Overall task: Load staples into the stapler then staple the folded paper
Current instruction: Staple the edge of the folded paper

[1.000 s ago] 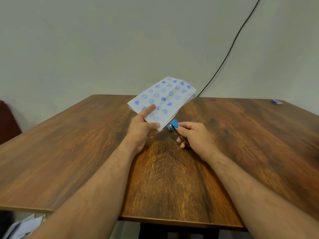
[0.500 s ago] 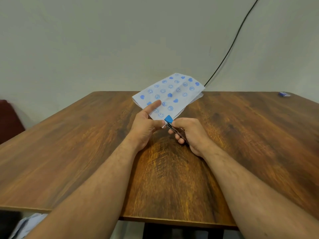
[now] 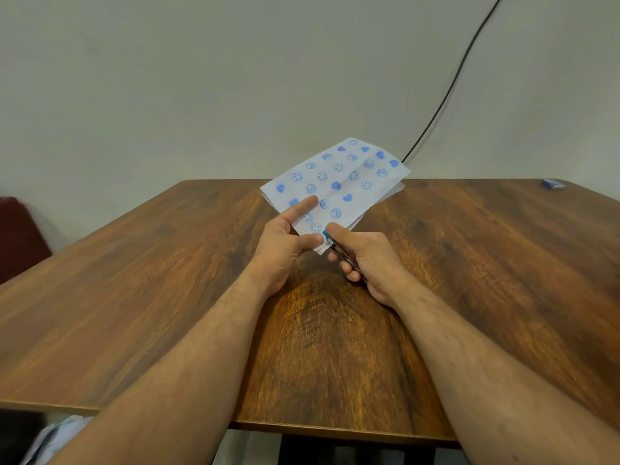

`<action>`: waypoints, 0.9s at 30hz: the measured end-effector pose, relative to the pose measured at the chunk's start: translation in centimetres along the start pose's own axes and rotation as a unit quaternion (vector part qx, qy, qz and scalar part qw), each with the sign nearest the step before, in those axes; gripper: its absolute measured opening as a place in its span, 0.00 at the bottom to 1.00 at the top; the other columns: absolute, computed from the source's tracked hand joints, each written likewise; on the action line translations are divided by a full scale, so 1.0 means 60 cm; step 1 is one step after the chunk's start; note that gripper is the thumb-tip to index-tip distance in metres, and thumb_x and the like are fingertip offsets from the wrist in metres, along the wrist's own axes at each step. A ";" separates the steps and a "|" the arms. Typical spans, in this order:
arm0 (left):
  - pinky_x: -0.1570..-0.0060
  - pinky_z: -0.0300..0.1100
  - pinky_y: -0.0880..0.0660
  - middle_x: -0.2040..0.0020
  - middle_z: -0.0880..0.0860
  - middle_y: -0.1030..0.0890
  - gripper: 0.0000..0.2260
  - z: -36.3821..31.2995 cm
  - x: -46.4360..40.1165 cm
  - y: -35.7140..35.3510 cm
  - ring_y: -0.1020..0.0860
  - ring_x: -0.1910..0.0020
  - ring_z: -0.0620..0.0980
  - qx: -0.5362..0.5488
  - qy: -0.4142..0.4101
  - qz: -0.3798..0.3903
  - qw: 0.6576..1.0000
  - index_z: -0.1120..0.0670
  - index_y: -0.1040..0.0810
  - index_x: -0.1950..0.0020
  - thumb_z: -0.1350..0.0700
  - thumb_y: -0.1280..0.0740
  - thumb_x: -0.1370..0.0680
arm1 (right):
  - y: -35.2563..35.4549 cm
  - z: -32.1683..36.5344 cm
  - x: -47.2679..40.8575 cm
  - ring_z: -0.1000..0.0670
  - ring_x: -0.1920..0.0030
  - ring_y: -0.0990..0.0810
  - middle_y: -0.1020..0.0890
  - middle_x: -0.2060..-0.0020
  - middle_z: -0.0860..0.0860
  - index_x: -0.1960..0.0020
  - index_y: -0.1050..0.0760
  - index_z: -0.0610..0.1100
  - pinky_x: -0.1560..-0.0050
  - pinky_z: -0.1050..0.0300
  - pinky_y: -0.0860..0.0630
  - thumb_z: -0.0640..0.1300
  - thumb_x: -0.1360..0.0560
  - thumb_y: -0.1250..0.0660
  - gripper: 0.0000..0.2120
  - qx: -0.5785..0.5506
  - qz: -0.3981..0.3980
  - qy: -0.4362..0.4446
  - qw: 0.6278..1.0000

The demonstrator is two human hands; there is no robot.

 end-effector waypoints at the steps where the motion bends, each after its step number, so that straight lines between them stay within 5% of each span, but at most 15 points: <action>1: 0.48 0.43 0.18 0.31 0.52 0.23 0.28 0.000 -0.001 0.000 0.21 0.35 0.54 -0.003 -0.002 0.000 1.000 0.50 0.19 0.34 0.76 0.32 0.27 | -0.001 0.000 0.000 0.54 0.74 0.31 0.18 0.65 0.46 0.50 0.16 0.38 0.77 0.62 0.36 0.57 0.25 0.27 0.21 0.003 0.001 0.000 1.000; 13: 0.40 0.46 0.20 0.33 0.50 0.22 0.28 -0.003 0.002 -0.006 0.21 0.34 0.52 -0.026 -0.015 0.014 0.999 0.55 0.25 0.28 0.77 0.39 0.23 | -0.002 -0.004 -0.004 0.55 0.75 0.31 0.19 0.67 0.47 0.48 0.18 0.33 0.78 0.64 0.36 0.55 0.26 0.25 0.23 0.004 0.011 -0.002 1.000; 27: 0.43 0.46 0.19 0.34 0.48 0.22 0.28 -0.001 0.003 -0.006 0.21 0.34 0.52 -0.022 -0.007 0.006 1.000 0.54 0.23 0.29 0.77 0.42 0.23 | 0.001 -0.004 -0.003 0.55 0.76 0.31 0.19 0.70 0.47 0.49 0.18 0.32 0.80 0.64 0.36 0.52 0.26 0.25 0.21 0.001 -0.006 -0.002 1.000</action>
Point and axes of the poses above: each hand's wrist, its own x-axis away from the middle knuckle, its own y-axis out of the back of the hand, z = x × y, the point moved 8 cm from there along -x, towards the middle knuckle
